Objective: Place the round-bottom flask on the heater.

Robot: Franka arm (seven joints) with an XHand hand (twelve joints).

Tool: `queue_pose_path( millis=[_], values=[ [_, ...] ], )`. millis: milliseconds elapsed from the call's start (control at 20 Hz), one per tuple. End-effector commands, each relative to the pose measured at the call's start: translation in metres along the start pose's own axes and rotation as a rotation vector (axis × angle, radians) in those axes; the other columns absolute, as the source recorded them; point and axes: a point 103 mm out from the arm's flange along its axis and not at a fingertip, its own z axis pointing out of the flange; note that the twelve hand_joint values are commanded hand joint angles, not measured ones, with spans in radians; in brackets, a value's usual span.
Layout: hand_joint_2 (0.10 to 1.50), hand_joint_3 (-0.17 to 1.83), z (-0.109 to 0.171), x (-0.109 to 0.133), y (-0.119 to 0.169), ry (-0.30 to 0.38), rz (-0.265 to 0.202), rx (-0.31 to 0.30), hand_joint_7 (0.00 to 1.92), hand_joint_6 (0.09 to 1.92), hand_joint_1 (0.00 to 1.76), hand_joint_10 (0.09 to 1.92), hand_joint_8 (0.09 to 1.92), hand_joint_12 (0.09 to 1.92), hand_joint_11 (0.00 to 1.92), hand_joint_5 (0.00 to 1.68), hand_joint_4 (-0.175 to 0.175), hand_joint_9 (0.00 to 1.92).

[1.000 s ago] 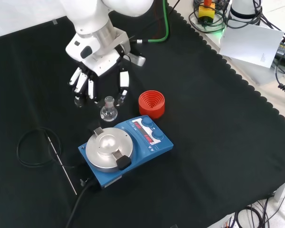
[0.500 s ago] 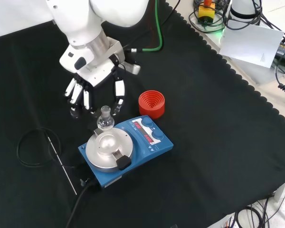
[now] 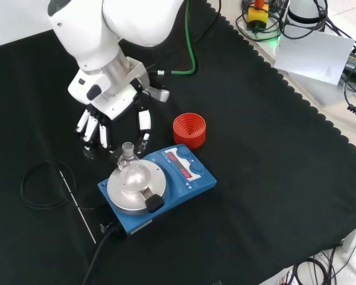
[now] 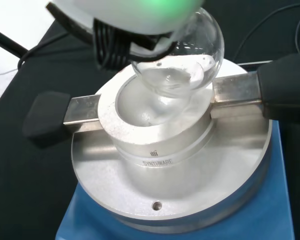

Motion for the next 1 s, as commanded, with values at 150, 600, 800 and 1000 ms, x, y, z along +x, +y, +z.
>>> queue_pose_path(
  millis=[150, 600, 800, 1000],
  values=[
    [0.63, 0.79, 0.008, 0.003, 0.004, -0.005, -0.009, 0.024, 0.44, 0.88, 1.14, 0.56, 0.65, 1.31, 0.38, 1.19, 0.02, 0.69],
    [0.63, 0.79, 0.015, 0.011, 0.005, -0.017, -0.024, 0.027, 0.44, 0.88, 1.14, 0.55, 0.65, 1.31, 0.38, 1.19, 0.022, 0.69],
    [0.63, 0.79, 0.016, 0.013, 0.006, -0.024, -0.025, 0.031, 0.45, 0.88, 1.14, 0.55, 0.65, 1.31, 0.38, 1.19, 0.023, 0.69],
    [0.63, 0.79, 0.02, 0.02, 0.009, -0.031, -0.025, 0.034, 0.45, 0.88, 1.14, 0.55, 0.65, 1.31, 0.38, 1.19, 0.023, 0.69]
  ],
)
